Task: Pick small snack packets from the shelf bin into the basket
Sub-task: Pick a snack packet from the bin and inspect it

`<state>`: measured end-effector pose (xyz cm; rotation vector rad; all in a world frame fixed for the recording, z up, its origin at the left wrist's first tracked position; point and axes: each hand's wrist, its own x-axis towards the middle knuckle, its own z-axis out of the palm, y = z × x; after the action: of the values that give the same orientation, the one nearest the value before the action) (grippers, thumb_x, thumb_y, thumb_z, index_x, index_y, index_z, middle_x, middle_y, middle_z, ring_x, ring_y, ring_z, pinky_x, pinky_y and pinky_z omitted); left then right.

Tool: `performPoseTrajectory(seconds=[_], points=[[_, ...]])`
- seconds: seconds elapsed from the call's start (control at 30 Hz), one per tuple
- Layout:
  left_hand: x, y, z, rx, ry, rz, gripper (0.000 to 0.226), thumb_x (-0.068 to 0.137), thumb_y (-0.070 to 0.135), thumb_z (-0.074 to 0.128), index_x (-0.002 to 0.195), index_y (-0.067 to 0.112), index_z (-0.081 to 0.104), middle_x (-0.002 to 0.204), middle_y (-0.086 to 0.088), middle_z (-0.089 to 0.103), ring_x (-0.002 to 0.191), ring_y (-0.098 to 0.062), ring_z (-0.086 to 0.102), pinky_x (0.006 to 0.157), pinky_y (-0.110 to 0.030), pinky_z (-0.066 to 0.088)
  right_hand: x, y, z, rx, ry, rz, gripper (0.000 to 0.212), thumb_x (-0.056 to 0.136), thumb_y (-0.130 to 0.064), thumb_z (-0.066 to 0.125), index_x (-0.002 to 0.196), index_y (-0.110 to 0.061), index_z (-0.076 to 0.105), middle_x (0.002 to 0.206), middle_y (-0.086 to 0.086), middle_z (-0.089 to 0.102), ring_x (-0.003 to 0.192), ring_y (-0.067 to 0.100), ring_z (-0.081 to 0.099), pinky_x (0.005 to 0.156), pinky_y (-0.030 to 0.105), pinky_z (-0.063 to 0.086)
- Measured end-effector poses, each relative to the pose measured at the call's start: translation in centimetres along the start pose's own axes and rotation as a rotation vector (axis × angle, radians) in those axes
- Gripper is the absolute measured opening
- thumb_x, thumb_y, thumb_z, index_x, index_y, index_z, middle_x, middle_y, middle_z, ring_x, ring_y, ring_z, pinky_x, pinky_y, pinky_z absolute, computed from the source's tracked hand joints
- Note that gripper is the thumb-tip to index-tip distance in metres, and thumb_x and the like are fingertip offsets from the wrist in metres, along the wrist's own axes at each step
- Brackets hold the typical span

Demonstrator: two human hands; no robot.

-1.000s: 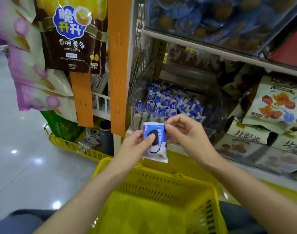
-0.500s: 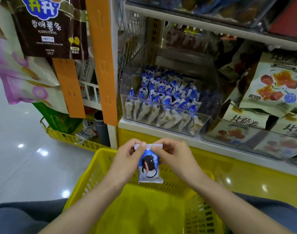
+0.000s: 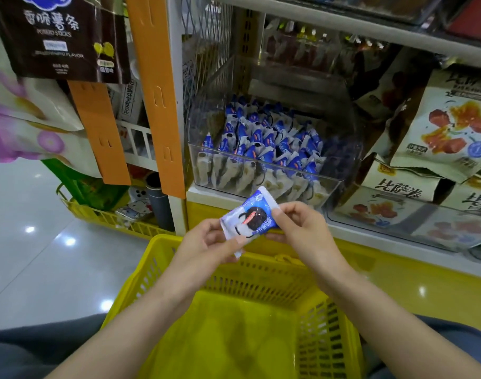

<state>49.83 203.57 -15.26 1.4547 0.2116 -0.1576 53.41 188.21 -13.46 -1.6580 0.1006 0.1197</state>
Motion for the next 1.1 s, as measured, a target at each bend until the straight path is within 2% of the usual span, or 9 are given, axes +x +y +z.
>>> performPoseTrajectory(seconds=[0.1, 0.23, 0.3, 0.4, 0.47, 0.57, 0.67, 0.77, 1.1], points=[[0.3, 0.1, -0.7, 0.001, 0.106, 0.092, 0.015, 0.086, 0.011, 0.061, 0.101, 0.009, 0.063, 0.090, -0.007, 0.072, 0.074, -0.009, 0.068, 0.065, -0.019, 0.056, -0.4, 0.0, -0.3, 0.082, -0.132, 0.172, 0.005, 0.092, -0.006, 0.052, 0.097, -0.007, 0.055, 0.075, 0.003, 0.068, 0.066, 0.006, 0.066, 0.067, 0.022, 0.058], [0.7, -0.1, -1.4, -0.004, 0.200, 0.164, 0.014, 0.092, 0.010, 0.054, 0.083, 0.011, 0.064, 0.072, 0.002, 0.071, 0.064, -0.003, 0.065, 0.059, -0.017, 0.054, -1.3, 0.2, 0.2, -0.112, -0.352, 0.215, 0.023, 0.089, 0.002, 0.054, 0.112, -0.003, 0.050, 0.090, 0.013, 0.067, 0.069, 0.015, 0.064, 0.063, 0.017, 0.054], [0.8, -0.2, -1.4, 0.068, 0.226, 0.196, 0.020, 0.093, 0.009, 0.052, 0.076, 0.014, 0.062, 0.064, 0.007, 0.068, 0.062, -0.002, 0.063, 0.059, -0.019, 0.054, -1.7, 0.6, 0.4, -0.364, -0.409, 0.164, 0.037, 0.085, -0.001, 0.062, 0.118, -0.006, 0.045, 0.106, 0.012, 0.062, 0.089, 0.021, 0.063, 0.073, 0.022, 0.052], [0.7, -0.2, -1.4, 0.340, 0.234, 0.326, 0.022, 0.090, 0.010, 0.056, 0.070, 0.019, 0.059, 0.060, 0.009, 0.061, 0.058, 0.001, 0.053, 0.062, -0.017, 0.047, -2.1, 1.1, 0.8, -0.630, -0.334, -0.051, 0.063, 0.078, -0.017, 0.073, 0.132, -0.015, 0.039, 0.126, -0.002, 0.050, 0.115, 0.010, 0.050, 0.099, 0.026, 0.042], [0.1, -0.1, -1.2, 0.541, 0.195, 0.441, 0.021, 0.088, 0.013, 0.059, 0.069, 0.022, 0.057, 0.059, 0.012, 0.057, 0.058, 0.004, 0.051, 0.054, -0.008, 0.036, -2.3, 0.7, 1.1, -0.525, -0.281, -0.185, 0.048, 0.081, -0.022, 0.070, 0.124, -0.020, 0.049, 0.120, -0.005, 0.055, 0.111, 0.007, 0.053, 0.099, 0.026, 0.043], [-0.8, -0.1, -0.7, 0.624, 0.127, 0.513, 0.018, 0.089, 0.016, 0.059, 0.073, 0.024, 0.057, 0.062, 0.013, 0.056, 0.061, 0.006, 0.052, 0.052, -0.007, 0.035, -2.3, 0.5, 1.1, -0.464, -0.227, -0.307, 0.007, 0.086, -0.022, 0.063, 0.093, -0.025, 0.065, 0.090, -0.009, 0.068, 0.086, 0.005, 0.063, 0.081, 0.026, 0.051], [-0.9, -0.2, -0.5, 0.579, 0.139, 0.513, 0.014, 0.089, 0.015, 0.059, 0.075, 0.018, 0.061, 0.063, 0.012, 0.058, 0.060, 0.003, 0.053, 0.051, -0.008, 0.035, -2.0, 0.5, 0.9, -0.354, -0.243, -0.225, 0.014, 0.089, -0.017, 0.059, 0.078, -0.023, 0.065, 0.075, -0.007, 0.069, 0.071, 0.007, 0.064, 0.069, 0.025, 0.054], [-0.8, -0.3, -0.6, 0.546, 0.144, 0.468, 0.013, 0.089, 0.017, 0.060, 0.077, 0.020, 0.063, 0.069, 0.012, 0.063, 0.066, -0.001, 0.057, 0.053, -0.011, 0.038, -1.8, 0.5, 0.9, -0.332, -0.292, -0.175, 0.011, 0.088, -0.017, 0.061, 0.079, -0.021, 0.066, 0.077, -0.006, 0.069, 0.072, 0.008, 0.065, 0.067, 0.023, 0.055], [-0.3, -0.5, -0.7, 0.629, 0.047, 0.435, 0.017, 0.089, 0.019, 0.059, 0.073, 0.026, 0.058, 0.064, 0.014, 0.058, 0.064, 0.006, 0.053, 0.056, -0.008, 0.036, -2.3, 1.0, 0.4, -0.780, -0.219, -0.566, 0.001, 0.086, -0.024, 0.061, 0.086, -0.023, 0.062, 0.083, -0.012, 0.061, 0.078, 0.005, 0.057, 0.070, 0.030, 0.050]])
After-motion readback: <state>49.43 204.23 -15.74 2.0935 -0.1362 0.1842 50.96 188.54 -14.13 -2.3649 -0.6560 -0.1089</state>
